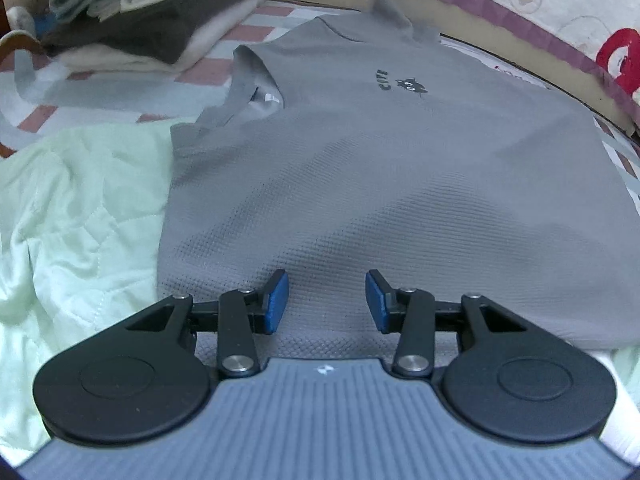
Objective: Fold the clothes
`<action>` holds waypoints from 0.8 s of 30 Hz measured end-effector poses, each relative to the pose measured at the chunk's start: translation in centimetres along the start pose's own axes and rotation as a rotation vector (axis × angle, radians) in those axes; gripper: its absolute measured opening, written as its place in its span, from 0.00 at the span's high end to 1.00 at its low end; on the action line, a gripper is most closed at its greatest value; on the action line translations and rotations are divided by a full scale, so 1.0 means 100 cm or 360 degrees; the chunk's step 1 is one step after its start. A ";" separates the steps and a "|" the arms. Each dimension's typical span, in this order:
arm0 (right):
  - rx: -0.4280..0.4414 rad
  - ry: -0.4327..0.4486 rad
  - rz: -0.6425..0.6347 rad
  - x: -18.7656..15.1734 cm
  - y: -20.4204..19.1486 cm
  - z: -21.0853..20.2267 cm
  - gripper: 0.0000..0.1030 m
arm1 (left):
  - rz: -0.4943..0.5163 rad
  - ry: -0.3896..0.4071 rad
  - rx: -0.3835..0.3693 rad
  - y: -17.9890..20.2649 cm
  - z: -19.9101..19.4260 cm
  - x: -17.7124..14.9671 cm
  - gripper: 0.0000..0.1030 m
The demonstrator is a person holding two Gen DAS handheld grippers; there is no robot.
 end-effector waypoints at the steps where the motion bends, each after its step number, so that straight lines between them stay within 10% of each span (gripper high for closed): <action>1: 0.0007 0.0036 -0.0031 0.000 -0.004 0.006 0.52 | -0.0002 -0.0006 0.0020 -0.001 0.000 -0.001 0.60; 3: 0.0080 0.0096 -0.0157 0.001 -0.026 0.005 0.92 | -0.0019 -0.0019 0.0047 -0.005 -0.001 -0.003 0.60; 7: 0.0226 0.0330 -0.0631 0.005 -0.102 -0.044 0.95 | -0.0089 -0.0052 0.0060 -0.016 -0.007 -0.011 0.60; 11: -0.0116 0.0427 -0.0936 0.004 -0.098 -0.047 0.95 | -0.0180 -0.0101 0.0049 -0.026 -0.012 -0.022 0.60; 24: -0.0355 0.0393 -0.0777 0.007 -0.048 -0.014 0.94 | -0.0312 -0.0178 -0.0270 -0.017 -0.045 -0.045 0.53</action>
Point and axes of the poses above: each gripper's, at about its wrist camera, not at the fingertips, and z roughly the way its jaws point, y to its right, x to its top, the point moved 7 cm from there along z, roughly the way its jaws point, and after that the axes turned 12 degrees about z, right-handed, at the moved point
